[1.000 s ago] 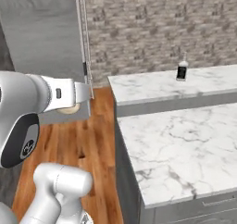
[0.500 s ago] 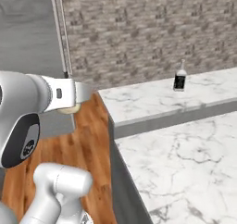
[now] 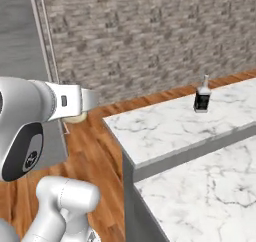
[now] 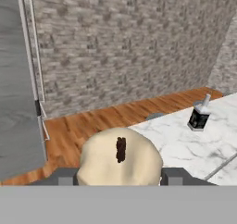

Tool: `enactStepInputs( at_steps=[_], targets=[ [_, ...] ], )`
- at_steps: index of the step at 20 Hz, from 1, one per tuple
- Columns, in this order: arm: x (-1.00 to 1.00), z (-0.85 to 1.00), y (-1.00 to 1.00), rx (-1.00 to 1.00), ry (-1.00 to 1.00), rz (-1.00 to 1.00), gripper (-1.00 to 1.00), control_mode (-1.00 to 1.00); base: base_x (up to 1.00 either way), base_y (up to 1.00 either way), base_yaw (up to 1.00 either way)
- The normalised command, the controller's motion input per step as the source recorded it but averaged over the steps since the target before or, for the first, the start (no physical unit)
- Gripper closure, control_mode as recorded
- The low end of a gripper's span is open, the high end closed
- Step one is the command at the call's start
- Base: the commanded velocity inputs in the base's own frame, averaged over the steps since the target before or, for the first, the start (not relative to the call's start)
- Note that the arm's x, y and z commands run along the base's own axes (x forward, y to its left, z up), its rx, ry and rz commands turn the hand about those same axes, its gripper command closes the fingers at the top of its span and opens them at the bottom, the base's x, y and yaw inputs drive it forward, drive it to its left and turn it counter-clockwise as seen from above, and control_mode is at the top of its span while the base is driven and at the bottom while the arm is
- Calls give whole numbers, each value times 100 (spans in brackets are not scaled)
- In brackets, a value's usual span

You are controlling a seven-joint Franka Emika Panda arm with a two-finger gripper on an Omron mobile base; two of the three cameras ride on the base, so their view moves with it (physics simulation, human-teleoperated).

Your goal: Get the candle and the liquor from the cabinet and move them to the dining counter.

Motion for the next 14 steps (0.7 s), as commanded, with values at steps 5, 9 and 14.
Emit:
enactStepInputs(
  at_steps=[5,9,14],
  targets=[
    [0,0,0,0,0,0,100,100,42,46,-31],
    [0,0,0,0,0,0,100,100,29,43,-36],
    [0,0,0,0,0,0,100,100,25,45,-36]
  ],
)
